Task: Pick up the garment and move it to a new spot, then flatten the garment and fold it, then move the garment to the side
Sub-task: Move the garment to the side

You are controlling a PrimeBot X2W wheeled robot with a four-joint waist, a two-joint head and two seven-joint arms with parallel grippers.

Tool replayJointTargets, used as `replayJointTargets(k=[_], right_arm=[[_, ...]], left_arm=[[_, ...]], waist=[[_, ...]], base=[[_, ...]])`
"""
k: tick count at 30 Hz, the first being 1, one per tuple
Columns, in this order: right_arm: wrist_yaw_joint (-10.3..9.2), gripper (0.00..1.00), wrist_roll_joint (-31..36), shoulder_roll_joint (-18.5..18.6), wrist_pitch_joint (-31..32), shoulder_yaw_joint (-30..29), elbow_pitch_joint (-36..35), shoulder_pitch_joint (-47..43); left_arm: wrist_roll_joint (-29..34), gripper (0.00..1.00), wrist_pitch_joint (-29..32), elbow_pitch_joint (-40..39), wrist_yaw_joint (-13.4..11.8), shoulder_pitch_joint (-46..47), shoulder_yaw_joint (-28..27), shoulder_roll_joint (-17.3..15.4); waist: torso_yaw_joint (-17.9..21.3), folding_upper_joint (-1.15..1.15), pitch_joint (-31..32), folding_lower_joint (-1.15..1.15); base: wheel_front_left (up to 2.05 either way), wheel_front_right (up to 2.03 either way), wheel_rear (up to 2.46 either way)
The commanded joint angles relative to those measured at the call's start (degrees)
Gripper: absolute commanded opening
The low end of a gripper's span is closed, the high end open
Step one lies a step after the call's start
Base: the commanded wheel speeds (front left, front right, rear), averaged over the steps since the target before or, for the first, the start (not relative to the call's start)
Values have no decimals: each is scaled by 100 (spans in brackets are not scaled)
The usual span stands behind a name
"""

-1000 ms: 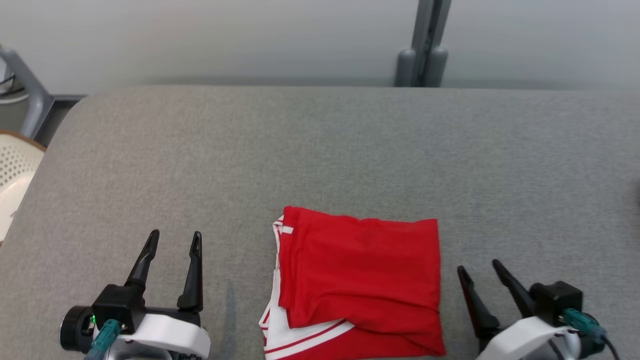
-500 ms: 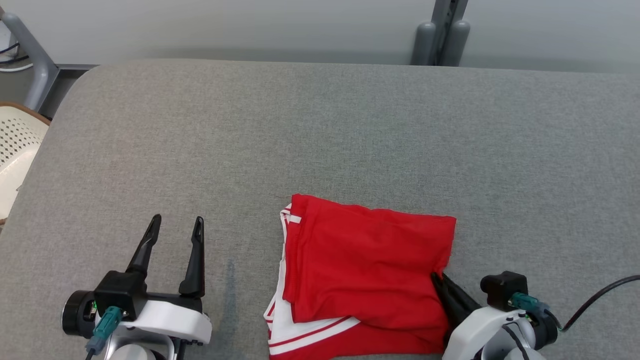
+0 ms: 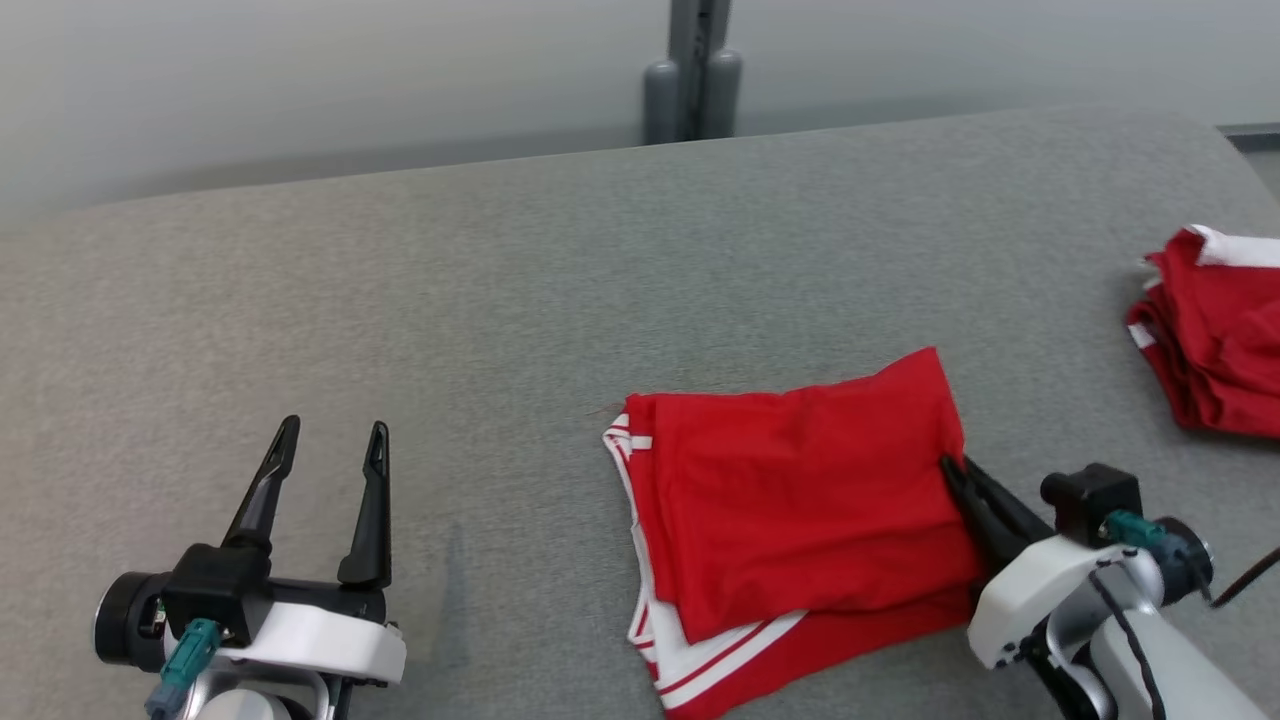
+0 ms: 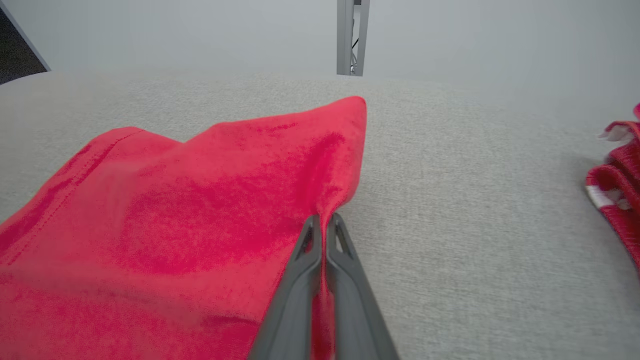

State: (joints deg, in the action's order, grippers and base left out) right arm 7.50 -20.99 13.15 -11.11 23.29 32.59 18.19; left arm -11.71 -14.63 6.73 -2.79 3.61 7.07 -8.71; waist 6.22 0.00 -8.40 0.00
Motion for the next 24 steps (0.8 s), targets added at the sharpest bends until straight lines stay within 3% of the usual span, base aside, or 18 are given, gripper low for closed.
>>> replayJointTargets(k=[1,5,10,24], right_arm=[[-1,0,20,109,37,-51,19,197],[-1,0,-68,254,-4,-139,109,747],[-1,0,-205,573,-105,-485,413,1547],[-2,0,-203,1950,-359,-1822,1356,2529]], left_arm=[[43,100,31,-93,-3,-1,-5,-71],[88,100,161,-331,28,90,110,-93],[186,100,365,-492,168,405,361,-113],[607,100,788,-968,521,1509,986,-238]], waist=[[518,0,-18,0],[978,0,-141,0],[1148,0,-495,0],[635,0,-1563,0]], base=[[0,0,0],[0,0,0],[0,0,0],[0,0,0]])
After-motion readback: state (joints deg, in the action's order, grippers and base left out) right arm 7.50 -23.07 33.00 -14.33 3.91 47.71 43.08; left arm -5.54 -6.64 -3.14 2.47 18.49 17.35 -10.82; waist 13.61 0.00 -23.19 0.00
